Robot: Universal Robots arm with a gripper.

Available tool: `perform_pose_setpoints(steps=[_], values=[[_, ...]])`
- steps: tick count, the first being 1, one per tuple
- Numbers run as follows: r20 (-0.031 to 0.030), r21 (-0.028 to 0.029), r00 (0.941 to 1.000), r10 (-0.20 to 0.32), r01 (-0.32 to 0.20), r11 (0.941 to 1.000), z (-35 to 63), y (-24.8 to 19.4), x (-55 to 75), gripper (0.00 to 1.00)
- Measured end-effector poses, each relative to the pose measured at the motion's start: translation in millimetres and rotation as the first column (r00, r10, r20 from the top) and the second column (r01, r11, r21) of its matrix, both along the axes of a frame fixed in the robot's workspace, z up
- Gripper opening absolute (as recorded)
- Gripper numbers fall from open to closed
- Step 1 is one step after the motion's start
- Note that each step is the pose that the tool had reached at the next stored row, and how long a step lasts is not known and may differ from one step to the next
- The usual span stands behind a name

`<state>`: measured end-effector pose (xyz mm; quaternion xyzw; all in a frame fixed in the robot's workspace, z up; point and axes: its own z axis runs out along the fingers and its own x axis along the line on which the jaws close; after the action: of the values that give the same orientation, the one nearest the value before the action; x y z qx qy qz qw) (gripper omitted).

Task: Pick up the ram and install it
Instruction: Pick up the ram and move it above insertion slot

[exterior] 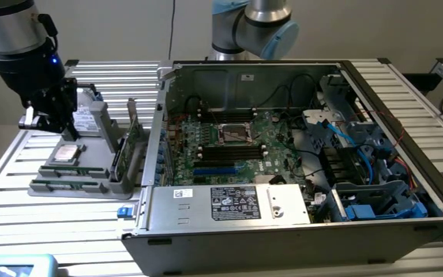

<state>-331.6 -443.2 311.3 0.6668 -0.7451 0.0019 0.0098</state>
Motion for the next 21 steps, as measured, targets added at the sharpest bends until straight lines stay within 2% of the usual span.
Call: perform_pose_setpoints(steps=[1,2,4,5,6,10,14,18,21], values=[[0.0000,0.0000,1.0000,0.000,0.000,1.0000,-0.1,0.0,-0.7,0.17],[-0.0001,0.0000,1.0000,0.000,0.000,1.0000,-0.2,0.0,-1.4,0.17],[0.0000,0.0000,1.0000,0.000,0.000,1.0000,-1.2,0.0,-4.6,0.30],[-0.0001,-0.0001,1.0000,0.000,0.000,1.0000,-2.2,0.0,-7.0,0.30],[-0.0001,-0.0001,1.0000,0.000,0.000,1.0000,-3.9,0.0,-10.6,0.36],[-0.0001,-0.0001,1.0000,0.000,0.000,1.0000,-11.1,0.0,-25.3,0.36],[-0.0001,-0.0001,1.0000,0.000,0.000,1.0000,-18.4,-2.3,-27.9,0.36],[0.0000,0.0001,1.0000,0.000,0.000,1.0000,-25.9,-10.6,-27.9,0.36],[-0.0001,0.0000,1.0000,0.002,-0.002,1.0000,-31.3,-11.5,-28.0,0.36]])
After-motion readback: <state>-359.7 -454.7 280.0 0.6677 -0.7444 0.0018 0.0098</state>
